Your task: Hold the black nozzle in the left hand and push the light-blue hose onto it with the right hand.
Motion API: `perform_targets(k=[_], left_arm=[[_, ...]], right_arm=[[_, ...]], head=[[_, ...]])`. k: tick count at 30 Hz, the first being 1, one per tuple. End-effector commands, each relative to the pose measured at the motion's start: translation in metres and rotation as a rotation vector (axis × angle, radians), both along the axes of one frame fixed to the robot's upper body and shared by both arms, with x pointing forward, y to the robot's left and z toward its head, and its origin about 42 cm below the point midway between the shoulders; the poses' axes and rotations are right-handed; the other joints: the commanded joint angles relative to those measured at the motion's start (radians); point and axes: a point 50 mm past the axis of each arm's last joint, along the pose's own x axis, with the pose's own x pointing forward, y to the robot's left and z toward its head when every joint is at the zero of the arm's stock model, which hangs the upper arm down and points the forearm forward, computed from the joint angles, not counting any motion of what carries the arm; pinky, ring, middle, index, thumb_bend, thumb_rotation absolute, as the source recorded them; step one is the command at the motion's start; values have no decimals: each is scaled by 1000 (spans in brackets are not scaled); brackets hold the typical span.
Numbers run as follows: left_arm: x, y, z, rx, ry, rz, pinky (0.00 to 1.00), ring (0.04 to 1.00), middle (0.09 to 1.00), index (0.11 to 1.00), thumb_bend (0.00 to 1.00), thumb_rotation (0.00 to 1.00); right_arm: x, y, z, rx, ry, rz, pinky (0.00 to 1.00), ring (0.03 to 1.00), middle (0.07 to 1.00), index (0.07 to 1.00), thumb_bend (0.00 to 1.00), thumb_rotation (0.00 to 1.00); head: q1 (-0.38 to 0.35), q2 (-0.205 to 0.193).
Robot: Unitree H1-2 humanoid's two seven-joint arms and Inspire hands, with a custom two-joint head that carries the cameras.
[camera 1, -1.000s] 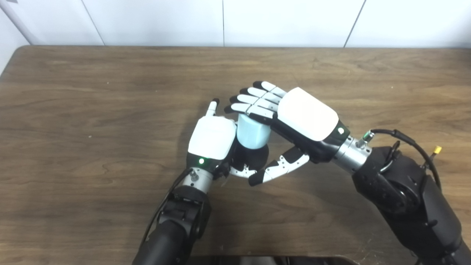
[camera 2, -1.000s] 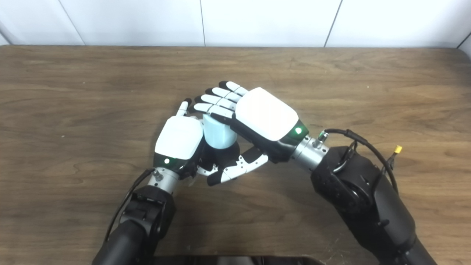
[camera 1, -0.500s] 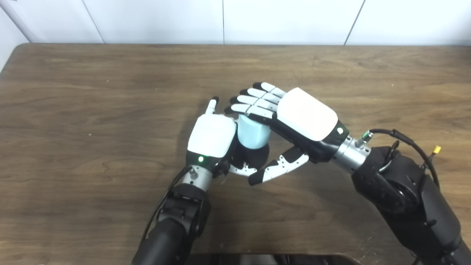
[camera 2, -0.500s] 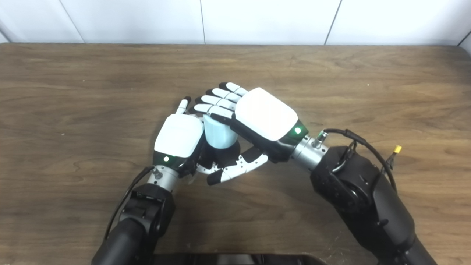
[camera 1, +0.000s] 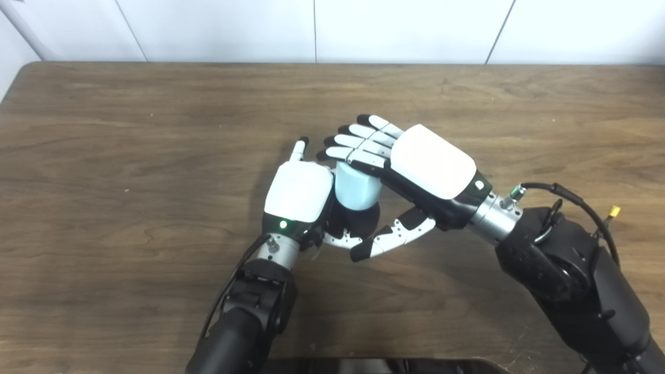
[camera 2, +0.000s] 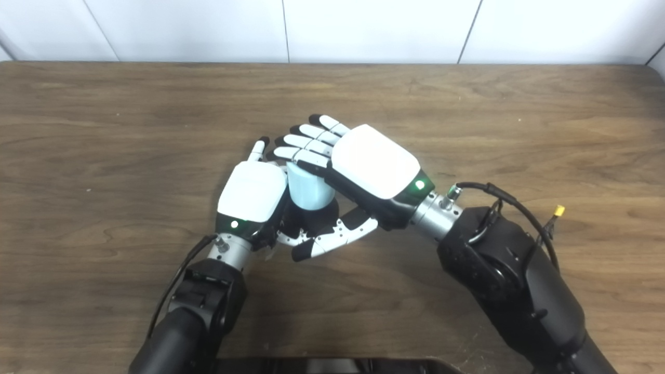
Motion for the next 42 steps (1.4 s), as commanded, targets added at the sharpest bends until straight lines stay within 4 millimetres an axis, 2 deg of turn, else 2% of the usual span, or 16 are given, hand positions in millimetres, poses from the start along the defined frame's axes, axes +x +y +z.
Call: perform_targets(k=[1,7,12,18,27,35,42], left_arm=[[-3,-2,1,18,9,-31,996,656,537,452,519,0],[-2,-3,-1,25,-6,-22,976,635,525,460,521,0],[-2,-4,-1,29,-6,-17,987,634,528,458,521,0],[-2,-3,-1,31,-15,-21,985,626,529,456,521,0],[-2,-1,0,43,-4,-24,985,634,526,462,521,0],[-1,0,-1,36,1,-25,999,635,517,468,523,0],[-2,1,0,23,11,-26,1000,635,516,469,523,0]], right_arm=[[-5,-5,-18,-155,163,26,972,907,891,867,696,986],[-1,-5,20,-103,96,8,986,911,893,874,694,988],[2,-8,39,-98,60,-10,1000,917,908,882,691,1000],[4,-10,45,-72,54,-25,938,890,891,871,694,971],[10,-14,50,-50,48,-41,954,913,907,887,685,1000],[17,-24,58,132,108,-91,968,922,919,894,647,1000],[25,-35,59,205,117,-148,920,907,913,895,641,1000]], head=[[-1,-1],[0,-3],[0,-3],[1,-3],[3,-3],[6,-5],[7,-5]])
